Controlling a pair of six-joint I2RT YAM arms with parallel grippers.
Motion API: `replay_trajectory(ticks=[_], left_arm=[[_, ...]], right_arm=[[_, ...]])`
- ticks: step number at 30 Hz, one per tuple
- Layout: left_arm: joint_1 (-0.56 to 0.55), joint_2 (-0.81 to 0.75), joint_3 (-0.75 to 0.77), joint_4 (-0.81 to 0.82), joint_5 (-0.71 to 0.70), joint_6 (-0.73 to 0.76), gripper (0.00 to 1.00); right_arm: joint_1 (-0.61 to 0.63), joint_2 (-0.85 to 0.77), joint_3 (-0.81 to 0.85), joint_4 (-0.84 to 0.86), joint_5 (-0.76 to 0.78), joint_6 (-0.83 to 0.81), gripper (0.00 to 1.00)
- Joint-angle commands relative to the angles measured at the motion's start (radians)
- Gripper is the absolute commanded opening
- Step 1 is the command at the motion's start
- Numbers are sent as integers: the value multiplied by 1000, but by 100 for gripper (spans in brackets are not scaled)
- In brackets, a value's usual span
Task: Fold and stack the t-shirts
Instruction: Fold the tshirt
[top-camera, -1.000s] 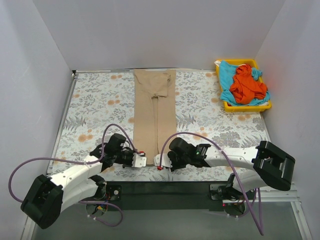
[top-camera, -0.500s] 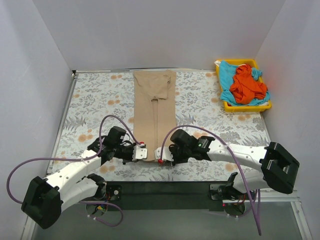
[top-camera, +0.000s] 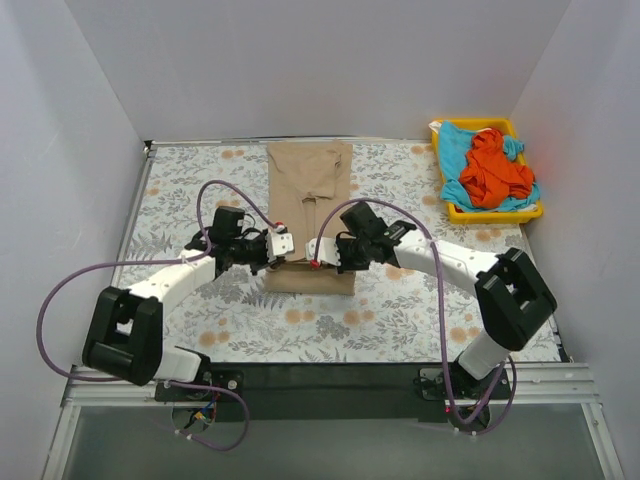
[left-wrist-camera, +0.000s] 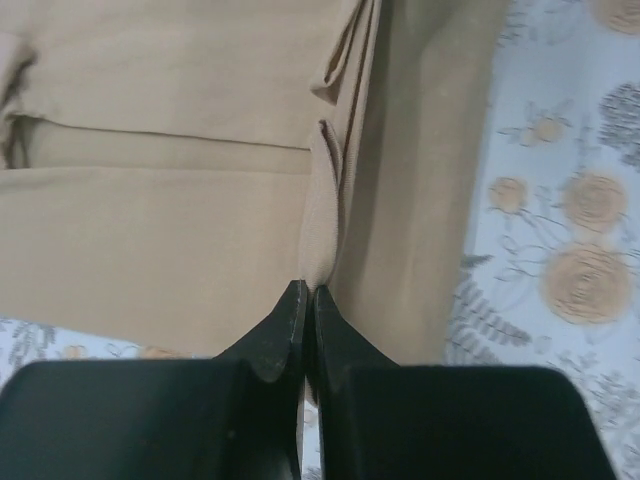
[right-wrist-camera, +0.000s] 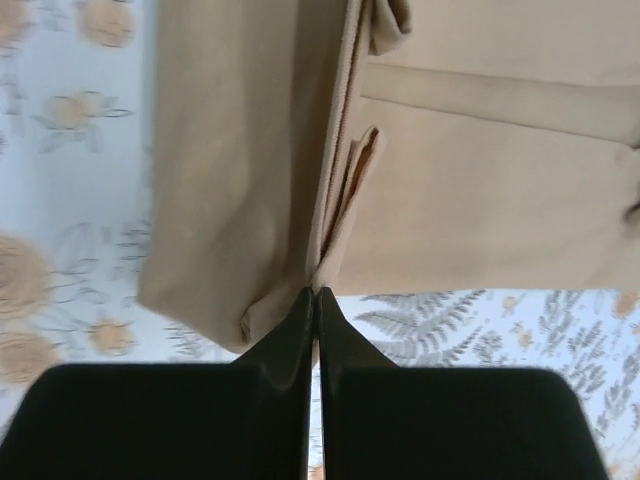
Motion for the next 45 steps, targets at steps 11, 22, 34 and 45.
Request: replay_trajectory(ticks=[11,22,34,45], left_arm=[[102,340,235,358,-8,-12,0],[133,535,375,412,-20,10,0],[140,593,419,463,-60,-2,11],[153,523,487,440,-153,-195,39]], right_arm=[[-180,302,355,-6,-27,-190,1],[-229,502,582,2,-37,-210,1],[-239,563,635,17,1,-186,1],[-263,457,730,51,46,-60,61]])
